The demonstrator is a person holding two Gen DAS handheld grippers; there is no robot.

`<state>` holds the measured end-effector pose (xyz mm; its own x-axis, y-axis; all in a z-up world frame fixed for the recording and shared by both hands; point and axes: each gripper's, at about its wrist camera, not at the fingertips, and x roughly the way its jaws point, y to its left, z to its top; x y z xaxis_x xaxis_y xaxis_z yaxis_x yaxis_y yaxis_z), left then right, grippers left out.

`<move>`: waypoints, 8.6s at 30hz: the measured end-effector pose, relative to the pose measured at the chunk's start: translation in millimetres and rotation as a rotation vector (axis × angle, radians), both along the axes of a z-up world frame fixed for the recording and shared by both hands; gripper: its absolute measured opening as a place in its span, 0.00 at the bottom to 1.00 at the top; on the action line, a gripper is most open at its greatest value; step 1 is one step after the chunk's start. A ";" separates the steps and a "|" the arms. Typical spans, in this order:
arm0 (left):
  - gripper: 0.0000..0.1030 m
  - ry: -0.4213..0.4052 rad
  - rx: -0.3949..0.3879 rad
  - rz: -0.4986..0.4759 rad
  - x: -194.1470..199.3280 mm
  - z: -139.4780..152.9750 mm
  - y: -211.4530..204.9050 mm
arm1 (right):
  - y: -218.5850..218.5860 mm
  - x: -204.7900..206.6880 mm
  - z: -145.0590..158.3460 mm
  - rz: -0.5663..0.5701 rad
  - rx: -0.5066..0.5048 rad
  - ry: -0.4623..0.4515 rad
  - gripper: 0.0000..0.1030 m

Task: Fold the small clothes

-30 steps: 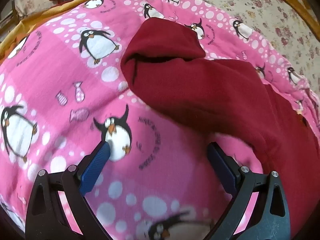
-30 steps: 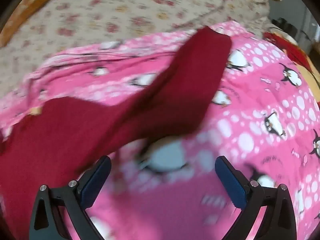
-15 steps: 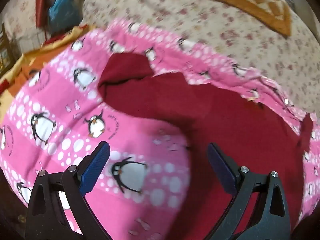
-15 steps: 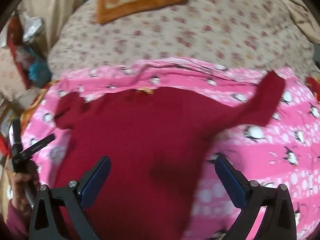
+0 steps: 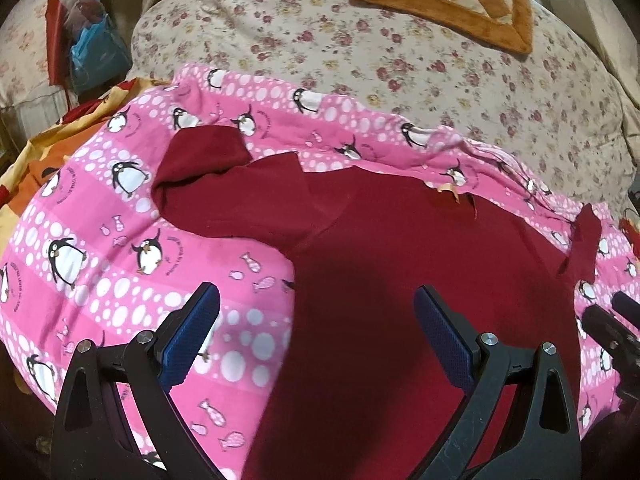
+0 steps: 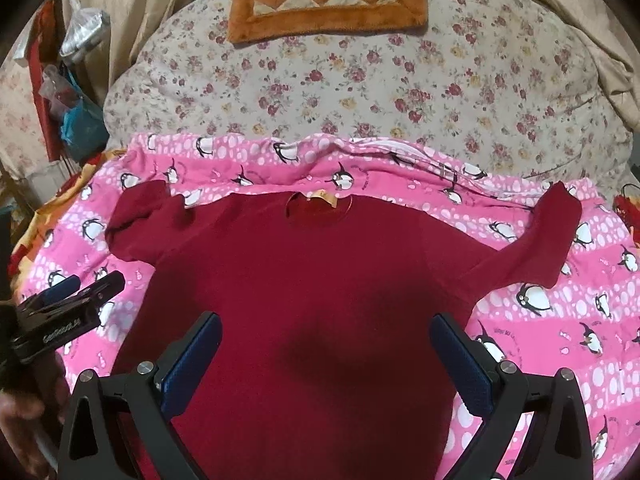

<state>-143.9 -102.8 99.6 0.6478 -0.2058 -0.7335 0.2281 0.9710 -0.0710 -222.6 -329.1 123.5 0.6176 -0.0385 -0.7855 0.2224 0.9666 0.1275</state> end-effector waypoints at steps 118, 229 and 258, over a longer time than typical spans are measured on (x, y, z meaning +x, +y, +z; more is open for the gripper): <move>0.95 0.048 0.002 0.073 89.1 -49.7 17.8 | 53.2 114.5 -70.6 -0.004 0.023 0.087 1.00; 0.95 0.112 0.085 0.167 117.5 -72.9 33.6 | 79.3 262.5 -84.3 0.448 0.191 0.058 0.66; 0.95 0.047 0.011 0.095 112.0 -56.4 7.2 | -151.4 118.9 -80.8 -0.104 -0.018 0.165 0.63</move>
<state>-31.9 -95.6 43.1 0.6290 -0.1366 -0.7653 0.1319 0.9889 -0.0682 -103.6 -480.5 42.7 0.4721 -0.1103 -0.8746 0.3381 0.9389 0.0641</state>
